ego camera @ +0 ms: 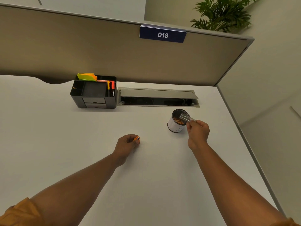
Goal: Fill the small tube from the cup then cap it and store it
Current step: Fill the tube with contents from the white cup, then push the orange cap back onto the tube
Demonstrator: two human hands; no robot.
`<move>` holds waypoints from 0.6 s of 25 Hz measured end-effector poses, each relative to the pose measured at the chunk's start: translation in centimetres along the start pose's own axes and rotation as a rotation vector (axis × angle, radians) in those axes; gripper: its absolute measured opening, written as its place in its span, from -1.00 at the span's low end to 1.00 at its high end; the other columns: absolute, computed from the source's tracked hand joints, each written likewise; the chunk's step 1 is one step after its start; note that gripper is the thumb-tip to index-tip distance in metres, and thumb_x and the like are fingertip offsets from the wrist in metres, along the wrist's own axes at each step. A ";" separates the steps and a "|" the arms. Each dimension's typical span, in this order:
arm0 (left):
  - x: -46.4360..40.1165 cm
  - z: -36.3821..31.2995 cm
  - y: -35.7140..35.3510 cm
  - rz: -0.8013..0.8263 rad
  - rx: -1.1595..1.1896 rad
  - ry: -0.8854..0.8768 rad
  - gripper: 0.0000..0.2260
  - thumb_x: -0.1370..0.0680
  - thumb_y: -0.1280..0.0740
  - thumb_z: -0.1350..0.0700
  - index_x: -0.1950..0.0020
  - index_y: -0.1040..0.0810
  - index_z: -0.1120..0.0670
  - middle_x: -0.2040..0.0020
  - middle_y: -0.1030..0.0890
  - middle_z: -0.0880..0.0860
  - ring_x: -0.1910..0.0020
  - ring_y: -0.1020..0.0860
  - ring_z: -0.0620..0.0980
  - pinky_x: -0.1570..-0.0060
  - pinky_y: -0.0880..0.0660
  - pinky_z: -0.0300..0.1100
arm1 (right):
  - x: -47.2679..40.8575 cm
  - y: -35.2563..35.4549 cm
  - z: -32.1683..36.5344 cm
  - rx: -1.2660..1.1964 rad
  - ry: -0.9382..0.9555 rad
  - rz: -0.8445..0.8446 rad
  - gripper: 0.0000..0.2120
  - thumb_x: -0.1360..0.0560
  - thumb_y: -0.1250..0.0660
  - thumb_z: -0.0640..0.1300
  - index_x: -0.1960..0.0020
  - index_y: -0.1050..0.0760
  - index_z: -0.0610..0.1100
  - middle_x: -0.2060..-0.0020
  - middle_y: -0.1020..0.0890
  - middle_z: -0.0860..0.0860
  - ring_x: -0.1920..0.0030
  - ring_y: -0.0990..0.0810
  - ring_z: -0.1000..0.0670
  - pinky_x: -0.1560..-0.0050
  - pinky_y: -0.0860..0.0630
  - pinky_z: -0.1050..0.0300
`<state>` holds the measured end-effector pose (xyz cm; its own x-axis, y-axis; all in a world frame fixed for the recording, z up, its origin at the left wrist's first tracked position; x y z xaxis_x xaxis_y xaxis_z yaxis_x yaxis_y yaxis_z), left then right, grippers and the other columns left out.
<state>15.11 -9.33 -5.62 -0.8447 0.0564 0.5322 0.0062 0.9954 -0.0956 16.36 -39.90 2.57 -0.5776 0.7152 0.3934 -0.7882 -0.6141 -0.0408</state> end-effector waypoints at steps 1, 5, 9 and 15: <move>0.1 -0.5 -0.3 0.014 0.031 -0.008 -0.92 -0.57 -0.41 0.25 0.01 -0.66 0.08 0.09 -0.67 0.11 0.05 -0.61 0.06 -0.13 -0.56 -0.08 | 0.5 -0.1 -0.3 -0.069 -0.028 0.046 -0.79 -0.51 -0.39 -0.33 -0.12 -0.52 -0.17 0.01 -0.62 -0.11 0.07 -0.68 -0.06 0.07 -0.64 0.14; 1.2 -3.5 -1.2 0.075 0.080 -0.071 -0.87 -0.59 -0.38 0.24 -0.13 -0.64 0.15 -0.04 -0.66 0.16 -0.04 -0.63 0.08 -0.19 -0.56 -0.08 | 3.9 -1.8 -2.6 -0.109 -0.121 0.266 -0.78 -0.53 -0.35 -0.35 -0.18 -0.51 -0.29 -0.04 -0.64 -0.20 0.10 -0.68 -0.04 0.08 -0.64 0.15; 2.8 -5.0 0.4 0.011 0.013 -0.132 -0.73 -0.57 -0.39 0.28 -0.27 -0.58 0.24 -0.13 -0.65 0.19 -0.09 -0.61 0.11 -0.26 -0.54 0.01 | 8.4 -4.2 -5.8 0.049 -0.196 0.464 -0.78 -0.51 -0.39 -0.36 -0.14 -0.50 -0.26 -0.03 -0.64 -0.24 0.07 -0.68 -0.11 -0.03 -0.64 0.08; 5.0 -4.7 4.9 -0.037 0.002 -0.166 -0.80 -0.51 -0.47 0.26 -0.12 -0.63 0.26 0.06 -0.66 0.15 0.10 -0.57 0.03 -0.05 -0.54 -0.08 | 13.2 -7.2 -8.4 0.137 -0.216 0.601 -0.79 -0.53 -0.38 -0.35 -0.14 -0.48 -0.24 -0.03 -0.62 -0.21 0.04 -0.69 -0.13 -0.07 -0.64 0.06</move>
<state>13.45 -3.83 0.57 -0.9211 0.0055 0.3893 -0.0278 0.9964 -0.0799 12.61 -23.22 0.30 -0.8422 0.1596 0.5151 -0.2989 -0.9332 -0.1995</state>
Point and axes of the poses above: each hand's wrist, its own x-axis away from the middle knuckle, its own y-axis out of the back of the hand, z = x × y, the point moved 5 cm from there along -x, towards the middle knuckle
